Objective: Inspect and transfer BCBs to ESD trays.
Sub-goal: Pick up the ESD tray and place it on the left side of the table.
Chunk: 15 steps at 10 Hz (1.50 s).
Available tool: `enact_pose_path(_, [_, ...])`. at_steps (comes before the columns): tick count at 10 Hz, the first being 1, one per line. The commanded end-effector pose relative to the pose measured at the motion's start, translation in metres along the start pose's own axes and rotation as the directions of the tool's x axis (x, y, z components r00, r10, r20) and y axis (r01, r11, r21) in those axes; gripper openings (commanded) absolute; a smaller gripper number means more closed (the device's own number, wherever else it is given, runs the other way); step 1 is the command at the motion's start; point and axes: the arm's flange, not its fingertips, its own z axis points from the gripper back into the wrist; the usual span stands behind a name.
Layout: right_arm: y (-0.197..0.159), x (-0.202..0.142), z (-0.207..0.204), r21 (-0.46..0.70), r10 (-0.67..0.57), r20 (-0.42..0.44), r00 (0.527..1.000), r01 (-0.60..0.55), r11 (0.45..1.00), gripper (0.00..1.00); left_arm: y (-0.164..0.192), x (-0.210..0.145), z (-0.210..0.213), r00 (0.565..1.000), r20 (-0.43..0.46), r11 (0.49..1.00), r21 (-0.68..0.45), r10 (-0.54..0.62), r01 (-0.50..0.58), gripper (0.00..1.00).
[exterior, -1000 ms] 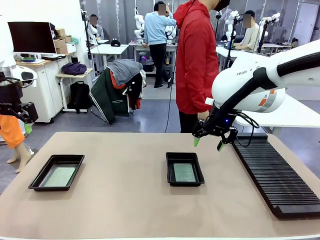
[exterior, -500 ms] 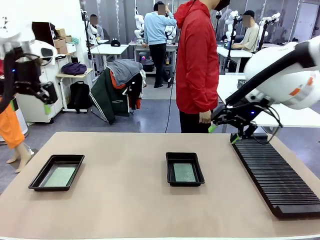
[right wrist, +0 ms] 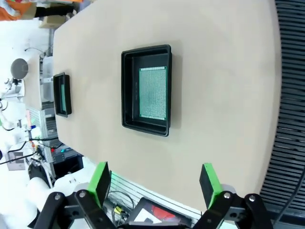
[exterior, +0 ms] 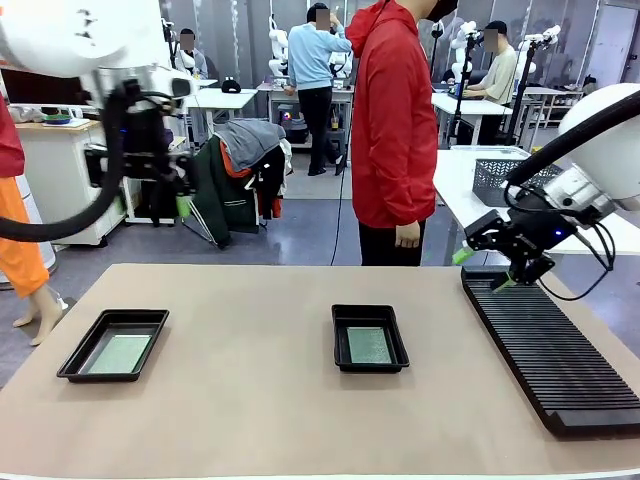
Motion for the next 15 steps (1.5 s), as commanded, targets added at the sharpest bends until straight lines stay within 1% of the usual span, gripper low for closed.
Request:
enact_pose_path(1, [-0.025,0.006,0.006,0.086,0.028,-0.039,0.999,-0.025,0.996,1.00,-0.029,0.015,-0.011,1.000,-0.014,0.999,-0.039,0.021,-0.022,1.00])
enact_pose_path(2, [-0.037,0.011,0.009,0.100,0.025,-0.043,0.999,-0.020,0.995,1.00,-0.051,0.017,-0.017,0.998,-0.031,0.997,-0.059,0.051,-0.053,1.00])
enact_pose_path(4, [-0.056,0.020,0.013,0.121,0.048,-0.060,0.997,-0.041,0.992,1.00,-0.087,0.016,-0.034,0.995,-0.031,0.992,-0.081,0.095,-0.098,1.00])
enact_pose_path(6, [-0.077,0.027,0.016,0.157,0.071,-0.073,0.995,-0.059,0.986,1.00,-0.132,0.016,-0.059,0.993,-0.040,0.989,-0.098,0.109,-0.112,1.00])
enact_pose_path(7, [-0.060,0.014,0.015,0.089,0.035,-0.058,0.998,-0.030,0.996,1.00,-0.152,0.017,-0.071,0.993,-0.045,0.988,-0.099,0.111,-0.116,1.00])
enact_pose_path(10, [-0.060,0.014,0.015,0.089,0.035,-0.058,0.998,-0.030,0.996,1.00,-0.204,0.024,-0.104,0.992,-0.049,0.989,-0.091,0.115,-0.119,1.00])
enact_pose_path(11, [-0.060,0.014,0.015,0.089,0.035,-0.058,0.998,-0.030,0.996,1.00,-0.222,0.029,-0.118,0.993,-0.058,0.991,-0.082,0.098,-0.103,1.00])
enact_pose_path(15, [-0.060,0.014,0.015,0.089,0.035,-0.058,0.998,-0.030,0.996,1.00,-0.263,0.043,-0.171,0.995,-0.069,0.995,-0.063,0.078,-0.083,1.00])
